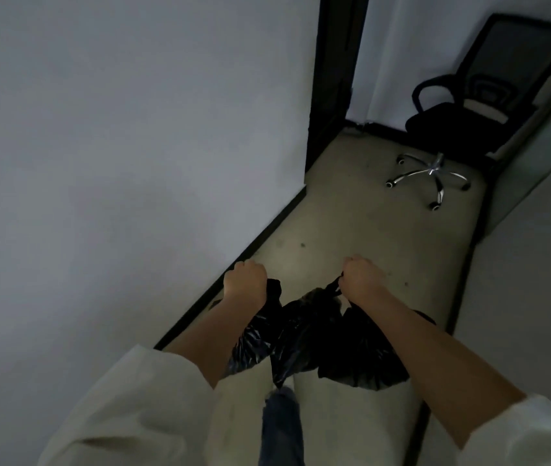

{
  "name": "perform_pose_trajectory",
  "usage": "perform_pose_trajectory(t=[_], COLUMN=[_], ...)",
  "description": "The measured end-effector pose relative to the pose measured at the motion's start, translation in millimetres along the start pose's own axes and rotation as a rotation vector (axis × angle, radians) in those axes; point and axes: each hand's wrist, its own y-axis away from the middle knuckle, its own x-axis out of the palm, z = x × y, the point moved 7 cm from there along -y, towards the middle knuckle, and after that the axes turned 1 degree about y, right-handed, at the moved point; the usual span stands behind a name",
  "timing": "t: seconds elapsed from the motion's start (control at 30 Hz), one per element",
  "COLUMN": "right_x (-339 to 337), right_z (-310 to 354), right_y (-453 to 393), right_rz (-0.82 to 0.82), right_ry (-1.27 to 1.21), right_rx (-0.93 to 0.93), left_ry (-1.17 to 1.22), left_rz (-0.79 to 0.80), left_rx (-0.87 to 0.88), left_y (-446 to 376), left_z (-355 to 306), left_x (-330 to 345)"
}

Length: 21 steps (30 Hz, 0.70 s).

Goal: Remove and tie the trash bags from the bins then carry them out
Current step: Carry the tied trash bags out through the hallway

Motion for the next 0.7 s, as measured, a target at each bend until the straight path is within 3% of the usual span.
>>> perform_pose_trajectory(t=[0.33,0.7], right_x=[-79.0,-79.4], right_z=[-37.3,-63.8], right_y=[-292.6,-575.6], right_rz=[0.077,0.174], right_ry=[0.128,0.268], right_rx=[-0.148,-0.442], left_ry=[0.160,0.347], left_rz=[0.227,0.275], left_rx=[-0.039,-0.358], left_y=[-284.7,-524.7], left_z=[-54.0,-84.9], left_x=[-50.2,-44.3])
